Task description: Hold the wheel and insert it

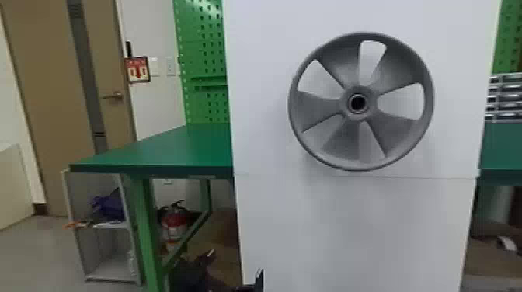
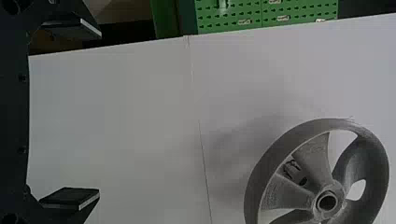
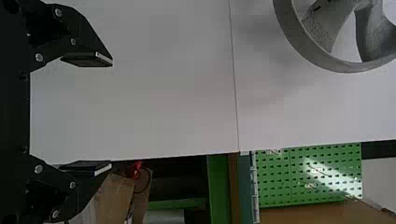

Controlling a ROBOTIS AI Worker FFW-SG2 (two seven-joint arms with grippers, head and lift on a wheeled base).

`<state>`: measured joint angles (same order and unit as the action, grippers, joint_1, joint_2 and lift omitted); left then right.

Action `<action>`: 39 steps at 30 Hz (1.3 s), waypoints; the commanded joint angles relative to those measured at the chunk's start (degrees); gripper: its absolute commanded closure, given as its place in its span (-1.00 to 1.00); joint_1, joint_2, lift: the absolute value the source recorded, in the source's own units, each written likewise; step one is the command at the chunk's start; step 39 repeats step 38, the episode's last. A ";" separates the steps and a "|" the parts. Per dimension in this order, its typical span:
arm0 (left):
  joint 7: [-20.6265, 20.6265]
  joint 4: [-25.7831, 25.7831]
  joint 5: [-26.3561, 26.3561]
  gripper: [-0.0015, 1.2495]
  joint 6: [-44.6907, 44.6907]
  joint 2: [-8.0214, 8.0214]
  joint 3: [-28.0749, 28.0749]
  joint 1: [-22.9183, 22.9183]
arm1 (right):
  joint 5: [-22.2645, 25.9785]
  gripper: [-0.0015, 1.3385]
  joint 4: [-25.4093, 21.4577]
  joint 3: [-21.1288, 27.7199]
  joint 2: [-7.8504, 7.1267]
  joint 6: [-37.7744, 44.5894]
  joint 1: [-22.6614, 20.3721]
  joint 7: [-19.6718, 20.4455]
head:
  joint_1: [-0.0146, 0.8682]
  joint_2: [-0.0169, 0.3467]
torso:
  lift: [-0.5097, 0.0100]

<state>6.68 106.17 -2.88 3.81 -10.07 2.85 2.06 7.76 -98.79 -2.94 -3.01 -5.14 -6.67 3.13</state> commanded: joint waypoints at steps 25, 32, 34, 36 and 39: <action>0.00 0.00 1.56 -0.84 -0.65 1.37 -1.80 0.84 | -2.40 -0.28 0.26 -0.31 0.63 2.06 0.70 -0.15 | -0.44 0.76 | -0.96; 0.00 0.00 1.65 -0.84 -1.35 1.37 -1.71 0.92 | -2.40 -0.27 0.26 -0.40 0.55 1.97 0.61 -0.32 | -0.44 0.76 | -0.96; 0.00 0.00 1.83 -0.84 -1.52 1.37 -1.62 0.92 | -2.04 -0.24 0.26 -0.40 0.46 2.06 0.70 -0.50 | -0.44 0.76 | -0.96; 0.00 0.00 2.62 -0.84 -1.70 1.37 -1.45 1.01 | -1.69 -0.19 0.17 -0.40 0.37 1.97 0.61 -0.58 | -0.44 0.76 | -0.96; 0.00 0.00 2.97 -0.84 -2.40 1.37 -1.45 1.10 | -1.87 -0.19 0.09 -0.49 0.37 1.97 0.70 -0.58 | -0.44 0.76 | -0.96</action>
